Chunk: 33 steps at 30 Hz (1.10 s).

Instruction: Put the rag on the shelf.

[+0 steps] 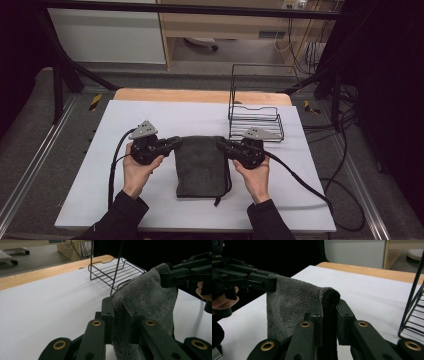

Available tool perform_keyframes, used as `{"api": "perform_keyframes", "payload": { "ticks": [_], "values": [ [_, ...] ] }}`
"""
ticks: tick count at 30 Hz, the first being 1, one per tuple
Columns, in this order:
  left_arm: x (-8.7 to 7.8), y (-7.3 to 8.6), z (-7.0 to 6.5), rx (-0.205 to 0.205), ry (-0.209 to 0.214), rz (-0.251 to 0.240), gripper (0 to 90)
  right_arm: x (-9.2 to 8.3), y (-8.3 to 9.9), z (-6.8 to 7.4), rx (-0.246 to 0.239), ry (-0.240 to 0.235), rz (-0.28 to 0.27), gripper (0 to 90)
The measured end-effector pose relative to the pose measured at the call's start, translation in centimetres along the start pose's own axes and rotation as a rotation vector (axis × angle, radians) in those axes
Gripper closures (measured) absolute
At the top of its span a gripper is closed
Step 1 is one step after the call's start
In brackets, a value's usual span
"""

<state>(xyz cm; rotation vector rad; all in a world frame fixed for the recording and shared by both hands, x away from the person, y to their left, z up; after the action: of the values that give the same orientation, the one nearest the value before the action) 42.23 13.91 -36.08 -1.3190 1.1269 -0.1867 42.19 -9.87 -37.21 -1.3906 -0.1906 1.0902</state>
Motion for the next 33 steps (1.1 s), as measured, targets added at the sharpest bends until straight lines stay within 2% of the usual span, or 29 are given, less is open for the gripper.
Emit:
{"api": "perform_keyframes", "payload": {
  "ticks": [17, 33],
  "values": [
    [-0.7, -3.0, -2.2, 0.042, 0.005, -0.102, 80.1, -3.7, -1.8, 0.6, -0.055, 0.052, -0.102, 78.9],
    [-0.4, -6.1, -4.4, 0.066, 0.027, -0.194, 80.2, -7.4, -3.1, 0.3, -0.059, 0.097, -0.215, 79.0]
  ]
}}
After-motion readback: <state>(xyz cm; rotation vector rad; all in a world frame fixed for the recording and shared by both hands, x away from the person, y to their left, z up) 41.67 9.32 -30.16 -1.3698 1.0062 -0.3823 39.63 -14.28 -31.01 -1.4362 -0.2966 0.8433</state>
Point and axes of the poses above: each handheld gripper's, and its own axes: x roughly forward along the jaws, y roughly out of its underside, z roughly to its left, the point moved 5 cm from there along x, roughly forward along the jaws, and after that the axes turned 9 degrees about z, right-handed, at the moved point
